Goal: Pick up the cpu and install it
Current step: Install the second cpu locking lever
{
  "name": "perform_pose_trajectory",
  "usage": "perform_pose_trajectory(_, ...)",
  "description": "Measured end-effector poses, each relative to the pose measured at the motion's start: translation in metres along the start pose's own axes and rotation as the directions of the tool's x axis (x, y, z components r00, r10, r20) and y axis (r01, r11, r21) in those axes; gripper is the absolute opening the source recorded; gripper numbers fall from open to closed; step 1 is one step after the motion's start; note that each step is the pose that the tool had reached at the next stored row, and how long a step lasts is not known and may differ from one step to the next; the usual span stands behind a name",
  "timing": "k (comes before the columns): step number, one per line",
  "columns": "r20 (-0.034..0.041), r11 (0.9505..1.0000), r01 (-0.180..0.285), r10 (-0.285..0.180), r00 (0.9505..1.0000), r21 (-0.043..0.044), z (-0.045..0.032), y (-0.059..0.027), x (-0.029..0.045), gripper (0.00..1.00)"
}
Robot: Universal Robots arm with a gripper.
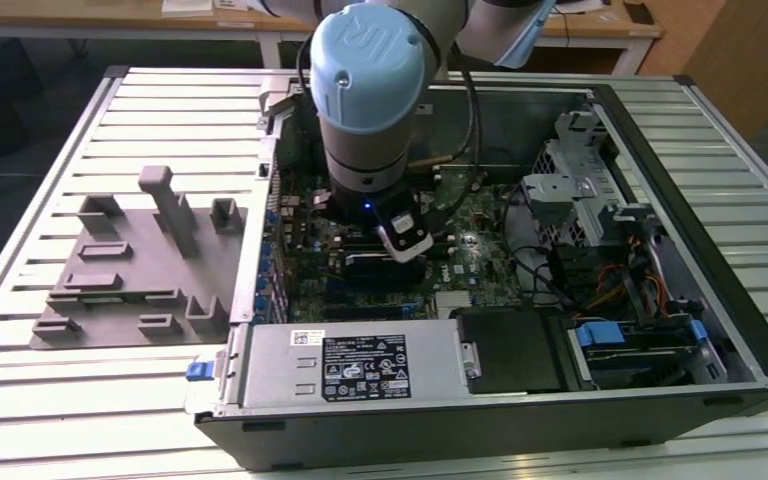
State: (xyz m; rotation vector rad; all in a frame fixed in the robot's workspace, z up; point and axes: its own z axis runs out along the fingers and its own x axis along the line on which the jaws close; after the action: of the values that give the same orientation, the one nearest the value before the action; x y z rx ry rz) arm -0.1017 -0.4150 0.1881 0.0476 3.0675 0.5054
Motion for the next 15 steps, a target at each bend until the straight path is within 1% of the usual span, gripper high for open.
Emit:
perform_pose_trajectory(2, 0.0007, 1.0, 0.0, 0.0, 1.0, -0.0013, -0.0029, 0.0012, -0.0001, 0.11)
perform_pose_trajectory(4, 0.0005, 1.0, 0.0, 0.0, 1.0, -0.0009, -0.0085, 0.0029, -0.0002, 0.11)
perform_pose_trajectory(10, 0.0023, 1.0, 0.001, -0.001, 1.0, -0.0009, -0.0295, 0.01, -0.0008, 0.11)
perform_pose_trajectory(13, 0.0027, 1.0, 0.001, -0.001, 1.0, -0.0005, -0.038, 0.0129, -0.0011, 0.11)
perform_pose_trajectory(14, 0.003, 1.0, 0.0, 0.0, 1.0, 0.0028, -0.0391, 0.0134, -0.0012, 0.11)
perform_pose_trajectory(15, 0.0037, 0.9999, -0.001, 0.001, 1.0, 0.0129, -0.0397, 0.0136, -0.0017, 0.11)
